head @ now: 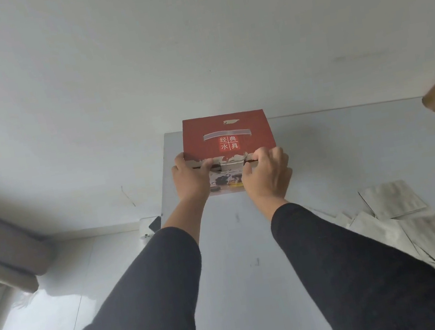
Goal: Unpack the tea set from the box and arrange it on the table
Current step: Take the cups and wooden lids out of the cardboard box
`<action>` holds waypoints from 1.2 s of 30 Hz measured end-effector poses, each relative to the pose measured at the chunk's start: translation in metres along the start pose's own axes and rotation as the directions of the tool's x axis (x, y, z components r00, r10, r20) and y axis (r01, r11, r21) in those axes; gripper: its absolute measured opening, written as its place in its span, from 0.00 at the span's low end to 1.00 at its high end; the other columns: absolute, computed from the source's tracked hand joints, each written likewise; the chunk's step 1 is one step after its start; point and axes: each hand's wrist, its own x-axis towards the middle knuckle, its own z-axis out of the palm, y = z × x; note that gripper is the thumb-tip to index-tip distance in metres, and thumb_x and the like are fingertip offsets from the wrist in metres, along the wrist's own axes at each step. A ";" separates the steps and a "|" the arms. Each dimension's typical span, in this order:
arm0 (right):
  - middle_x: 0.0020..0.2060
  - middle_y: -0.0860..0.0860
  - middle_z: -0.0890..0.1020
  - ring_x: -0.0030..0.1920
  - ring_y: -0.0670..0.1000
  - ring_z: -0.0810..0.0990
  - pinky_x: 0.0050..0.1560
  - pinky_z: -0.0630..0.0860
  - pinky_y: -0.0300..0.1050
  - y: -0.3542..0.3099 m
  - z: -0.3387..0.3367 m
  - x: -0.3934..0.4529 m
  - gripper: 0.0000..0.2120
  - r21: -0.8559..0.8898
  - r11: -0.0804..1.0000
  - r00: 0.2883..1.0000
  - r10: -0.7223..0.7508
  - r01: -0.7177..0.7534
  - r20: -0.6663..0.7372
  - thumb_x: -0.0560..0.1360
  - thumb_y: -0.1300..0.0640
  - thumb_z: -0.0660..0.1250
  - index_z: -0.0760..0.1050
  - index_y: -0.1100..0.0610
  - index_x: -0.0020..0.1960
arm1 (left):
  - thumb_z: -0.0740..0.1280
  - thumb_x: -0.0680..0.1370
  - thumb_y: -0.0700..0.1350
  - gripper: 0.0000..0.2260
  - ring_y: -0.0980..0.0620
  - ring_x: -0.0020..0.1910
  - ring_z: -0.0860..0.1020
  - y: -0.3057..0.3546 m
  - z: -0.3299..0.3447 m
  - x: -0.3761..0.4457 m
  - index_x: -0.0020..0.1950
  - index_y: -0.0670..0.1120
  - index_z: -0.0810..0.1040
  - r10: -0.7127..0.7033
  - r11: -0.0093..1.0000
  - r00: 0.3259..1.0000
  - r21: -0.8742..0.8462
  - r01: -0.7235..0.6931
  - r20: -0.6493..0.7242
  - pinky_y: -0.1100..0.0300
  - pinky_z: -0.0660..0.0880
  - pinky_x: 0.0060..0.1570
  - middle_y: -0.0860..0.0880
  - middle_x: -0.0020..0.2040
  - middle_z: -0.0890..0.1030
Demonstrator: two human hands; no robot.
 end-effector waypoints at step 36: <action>0.53 0.52 0.77 0.52 0.52 0.73 0.50 0.66 0.45 -0.023 -0.052 0.048 0.17 0.760 0.595 0.962 0.220 -0.262 0.159 0.66 0.49 0.57 0.74 0.53 0.51 | 0.60 0.75 0.38 0.26 0.53 0.75 0.57 0.020 -0.009 0.022 0.72 0.53 0.64 0.198 0.976 0.979 -0.107 -0.192 0.045 0.51 0.62 0.72 0.53 0.76 0.58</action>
